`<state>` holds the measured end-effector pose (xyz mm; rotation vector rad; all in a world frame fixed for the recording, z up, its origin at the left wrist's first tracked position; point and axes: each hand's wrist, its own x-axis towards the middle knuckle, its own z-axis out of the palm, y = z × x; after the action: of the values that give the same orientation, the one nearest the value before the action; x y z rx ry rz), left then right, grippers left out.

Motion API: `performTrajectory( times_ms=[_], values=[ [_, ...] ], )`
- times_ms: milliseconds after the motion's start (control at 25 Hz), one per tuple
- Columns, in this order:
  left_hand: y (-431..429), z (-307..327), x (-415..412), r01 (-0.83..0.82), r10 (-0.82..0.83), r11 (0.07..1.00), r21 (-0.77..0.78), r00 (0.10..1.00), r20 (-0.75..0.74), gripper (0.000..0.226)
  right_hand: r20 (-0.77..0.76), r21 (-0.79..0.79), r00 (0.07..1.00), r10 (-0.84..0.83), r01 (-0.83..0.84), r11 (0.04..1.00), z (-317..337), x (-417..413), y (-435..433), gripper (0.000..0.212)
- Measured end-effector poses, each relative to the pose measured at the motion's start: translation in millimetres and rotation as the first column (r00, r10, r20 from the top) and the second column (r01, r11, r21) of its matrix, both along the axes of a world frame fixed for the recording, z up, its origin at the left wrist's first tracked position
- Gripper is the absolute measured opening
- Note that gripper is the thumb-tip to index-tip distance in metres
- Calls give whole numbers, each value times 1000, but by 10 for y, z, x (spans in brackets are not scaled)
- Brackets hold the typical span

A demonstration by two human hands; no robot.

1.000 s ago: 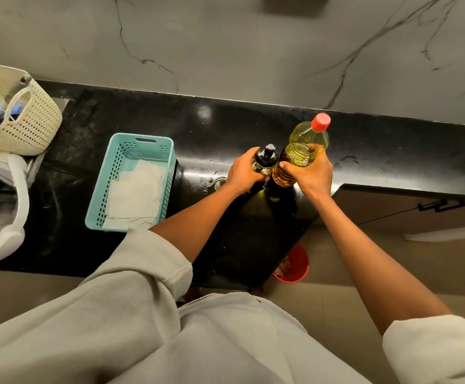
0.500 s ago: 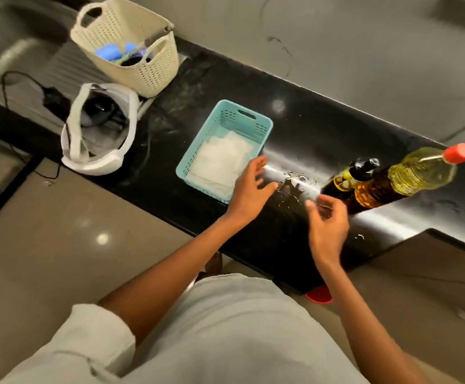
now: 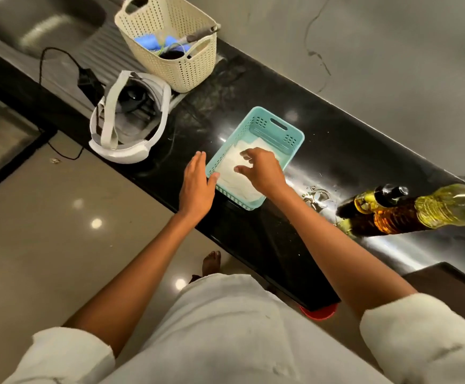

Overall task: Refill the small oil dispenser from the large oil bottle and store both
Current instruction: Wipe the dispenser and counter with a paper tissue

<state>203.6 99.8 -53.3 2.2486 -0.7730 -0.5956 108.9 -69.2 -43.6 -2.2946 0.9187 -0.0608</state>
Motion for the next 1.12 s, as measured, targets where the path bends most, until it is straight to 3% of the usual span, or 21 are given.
performTrajectory(
  times_ms=[160, 360, 680, 920, 1120],
  values=[
    [4, -31, -12, -51, 46, 996, -67, 996, -75, 64, -78, 33, 992, -97, 100, 994, -269, 313, -114, 56],
    [7, 10, 85, -89, 70, 989, -116, 985, -158, 79, -77, 33, 978, -192, 195, 980, -462, 502, -172, 53],
    [-38, 5, 79, -75, 61, 986, -146, 993, -99, 58, -4, 37, 970, -242, 242, 970, -543, 630, -163, 19],
    [-36, 48, 81, -73, 55, 986, -152, 991, -118, 58, -40, -24, 965, -258, 258, 966, -561, 671, -151, 28],
    [-37, 59, 77, -81, 63, 985, -149, 990, -125, 58, -27, -28, 976, -217, 216, 976, -562, 651, -169, 11]
  ],
)
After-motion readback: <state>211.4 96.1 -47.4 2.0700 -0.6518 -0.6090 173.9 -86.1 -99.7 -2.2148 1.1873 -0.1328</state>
